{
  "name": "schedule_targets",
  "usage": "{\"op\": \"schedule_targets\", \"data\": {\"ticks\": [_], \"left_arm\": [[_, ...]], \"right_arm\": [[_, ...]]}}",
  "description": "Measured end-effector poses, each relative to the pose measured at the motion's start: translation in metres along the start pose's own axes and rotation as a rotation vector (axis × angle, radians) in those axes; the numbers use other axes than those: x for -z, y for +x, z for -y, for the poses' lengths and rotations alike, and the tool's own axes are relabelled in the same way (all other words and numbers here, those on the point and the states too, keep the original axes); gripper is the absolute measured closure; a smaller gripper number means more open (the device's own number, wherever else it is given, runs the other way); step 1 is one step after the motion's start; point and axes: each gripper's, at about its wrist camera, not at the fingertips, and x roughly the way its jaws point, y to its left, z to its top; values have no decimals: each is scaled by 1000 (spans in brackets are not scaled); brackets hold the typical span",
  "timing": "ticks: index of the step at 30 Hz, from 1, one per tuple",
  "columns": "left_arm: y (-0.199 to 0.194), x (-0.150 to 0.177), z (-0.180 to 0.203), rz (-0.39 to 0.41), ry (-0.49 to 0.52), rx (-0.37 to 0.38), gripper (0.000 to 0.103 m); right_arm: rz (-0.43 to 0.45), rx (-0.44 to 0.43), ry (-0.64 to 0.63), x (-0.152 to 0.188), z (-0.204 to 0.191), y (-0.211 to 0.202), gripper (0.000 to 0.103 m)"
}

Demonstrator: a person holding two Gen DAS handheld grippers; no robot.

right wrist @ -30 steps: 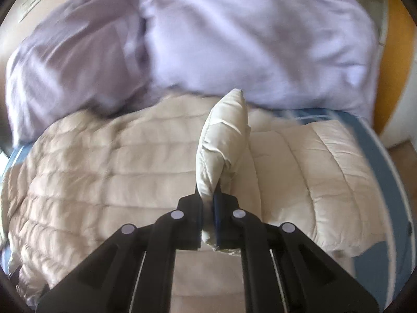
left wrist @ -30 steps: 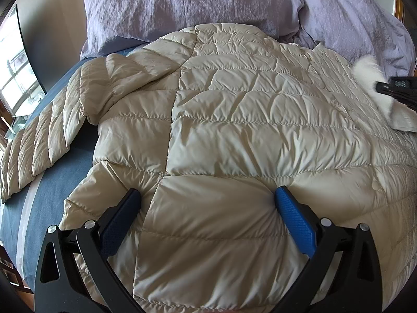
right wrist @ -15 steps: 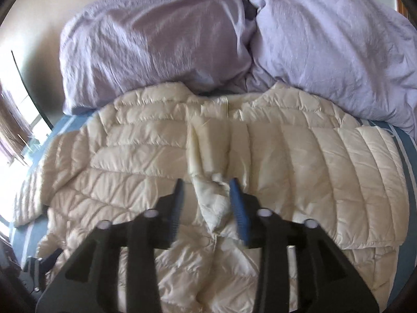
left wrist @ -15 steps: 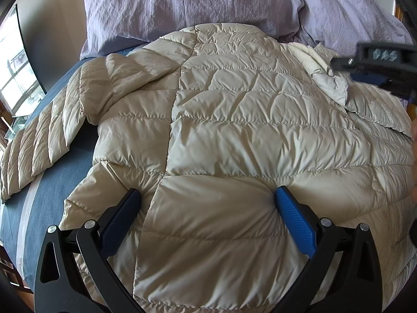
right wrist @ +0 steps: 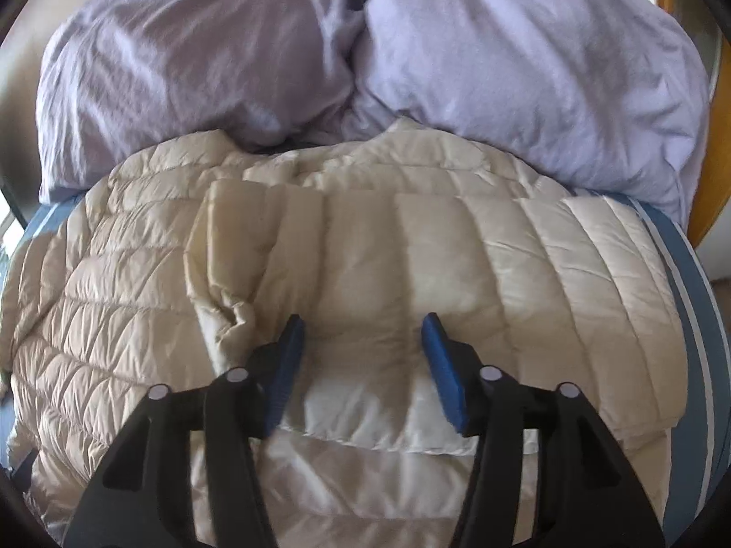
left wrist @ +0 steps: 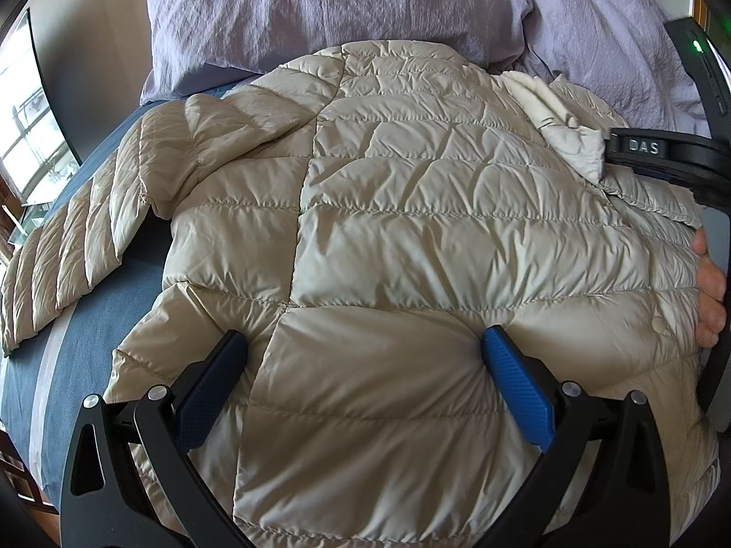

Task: Fold large clothes
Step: 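Lay the sleeve across the jacket back and open the right tool, then grasp the other sleeve cuff with the left tool and lift it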

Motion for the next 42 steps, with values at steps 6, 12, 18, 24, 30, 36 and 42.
{"op": "schedule_targets", "data": {"ticks": [6,12,18,24,30,36,42], "left_arm": [[0,0,0,0,0,0,1],[0,0,0,0,0,0,1],[0,0,0,0,0,0,1],[0,0,0,1,1,-1,1],[-10,1,-6,18,0,0,1],[-43,-6,-65,90,-82,-25,1],[-54,-14,-142,95,-190,-135,1]], "right_arm": [[9,-11,-32,0,-19,-4,36],[-30,-11,-33,1,-28,5,30],[-58,1,-37,7,-32,21,22],[-52,-34,-3,8,-25,24,20],[-52,-35,-2,8,-24,25,19],[-51,-37,1,8,-23,26,19],[-50,-61,13,7,-22,27,13]]}}
